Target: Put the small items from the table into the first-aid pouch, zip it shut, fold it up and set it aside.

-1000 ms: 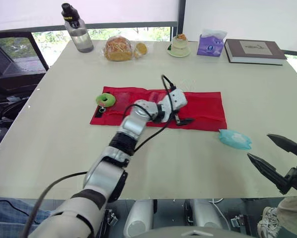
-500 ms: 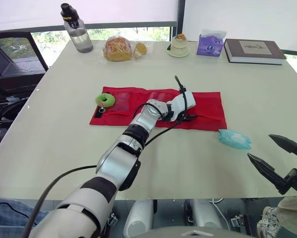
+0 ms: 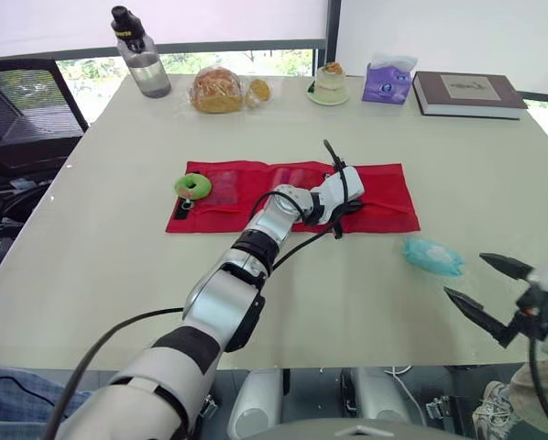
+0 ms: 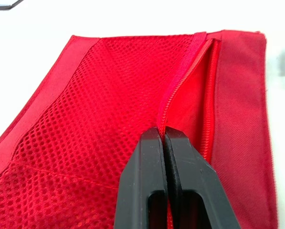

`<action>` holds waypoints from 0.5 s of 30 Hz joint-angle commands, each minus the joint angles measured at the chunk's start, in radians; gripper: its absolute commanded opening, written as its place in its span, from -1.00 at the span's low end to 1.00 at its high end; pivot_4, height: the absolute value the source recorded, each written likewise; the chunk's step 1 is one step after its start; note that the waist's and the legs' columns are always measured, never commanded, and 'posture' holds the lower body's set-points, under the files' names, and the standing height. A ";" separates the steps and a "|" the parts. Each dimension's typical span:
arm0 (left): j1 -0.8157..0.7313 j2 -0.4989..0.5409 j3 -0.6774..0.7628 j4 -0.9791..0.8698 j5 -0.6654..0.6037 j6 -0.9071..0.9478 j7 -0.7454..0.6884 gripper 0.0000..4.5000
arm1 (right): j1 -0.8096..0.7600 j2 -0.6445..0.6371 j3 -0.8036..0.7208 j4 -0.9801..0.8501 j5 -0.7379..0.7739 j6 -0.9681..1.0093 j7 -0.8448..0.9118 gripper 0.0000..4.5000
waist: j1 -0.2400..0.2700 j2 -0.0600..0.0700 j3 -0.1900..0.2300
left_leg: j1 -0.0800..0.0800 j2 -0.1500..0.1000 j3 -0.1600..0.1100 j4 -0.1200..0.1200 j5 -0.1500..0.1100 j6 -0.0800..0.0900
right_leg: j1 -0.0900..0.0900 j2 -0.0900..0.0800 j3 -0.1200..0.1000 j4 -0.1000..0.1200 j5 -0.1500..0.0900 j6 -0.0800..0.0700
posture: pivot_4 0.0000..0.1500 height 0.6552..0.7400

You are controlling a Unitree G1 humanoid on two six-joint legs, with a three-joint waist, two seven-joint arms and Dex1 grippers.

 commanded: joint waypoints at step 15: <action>0.031 -0.001 0.010 -0.130 -0.005 0.021 0.007 -1.00 | -0.431 -0.109 0.331 0.426 -0.157 0.035 0.182 0.77 | -0.003 0.001 0.000 | 0.000 -0.001 -0.002 0.000 0.000 0.000 | 0.000 0.000 -0.001 0.001 0.001 -0.002 | 1.00 1.00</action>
